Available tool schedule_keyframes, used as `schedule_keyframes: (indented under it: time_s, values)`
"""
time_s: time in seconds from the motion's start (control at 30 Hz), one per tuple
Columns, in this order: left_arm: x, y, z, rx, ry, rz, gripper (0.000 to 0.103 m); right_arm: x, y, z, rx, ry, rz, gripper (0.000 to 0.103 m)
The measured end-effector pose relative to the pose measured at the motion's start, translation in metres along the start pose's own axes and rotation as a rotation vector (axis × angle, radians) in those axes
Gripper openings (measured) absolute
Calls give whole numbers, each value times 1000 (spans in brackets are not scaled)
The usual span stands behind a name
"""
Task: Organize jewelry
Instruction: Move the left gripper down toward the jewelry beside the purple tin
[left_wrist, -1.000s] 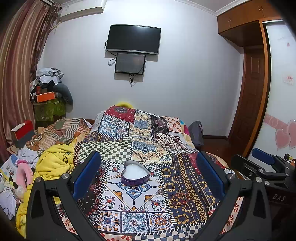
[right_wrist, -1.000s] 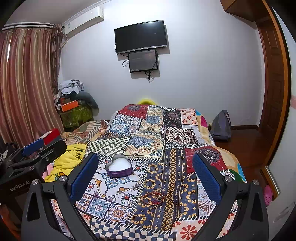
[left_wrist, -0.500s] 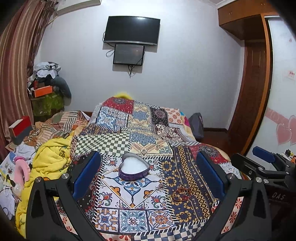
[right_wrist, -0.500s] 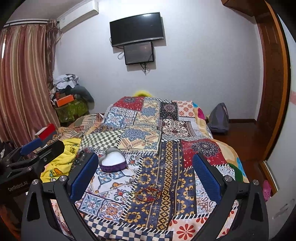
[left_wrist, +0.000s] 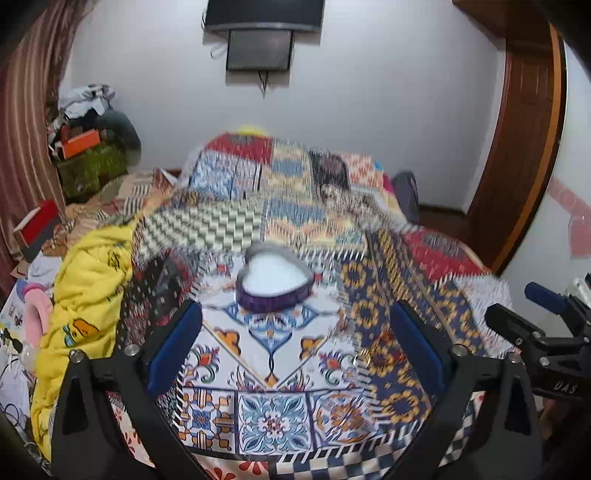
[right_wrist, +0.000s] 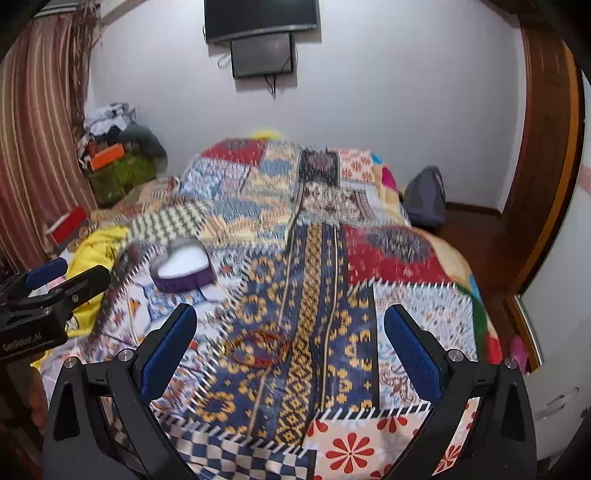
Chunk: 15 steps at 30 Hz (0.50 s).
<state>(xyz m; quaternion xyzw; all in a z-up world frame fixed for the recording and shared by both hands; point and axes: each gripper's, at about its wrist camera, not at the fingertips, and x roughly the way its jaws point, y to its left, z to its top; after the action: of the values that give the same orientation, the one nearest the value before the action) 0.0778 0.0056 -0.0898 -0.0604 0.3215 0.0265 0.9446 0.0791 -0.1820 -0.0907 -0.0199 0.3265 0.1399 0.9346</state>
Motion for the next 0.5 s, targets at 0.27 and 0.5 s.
schedule_keyframes:
  time_s: [0.27,0.5]
  values:
    - [42,6,-29,20,158,-25,86,25,-11,-16,9,98,30,91]
    - [68,6,-43,18,245,-62,66,51,-3,-22,-14,172,105,68]
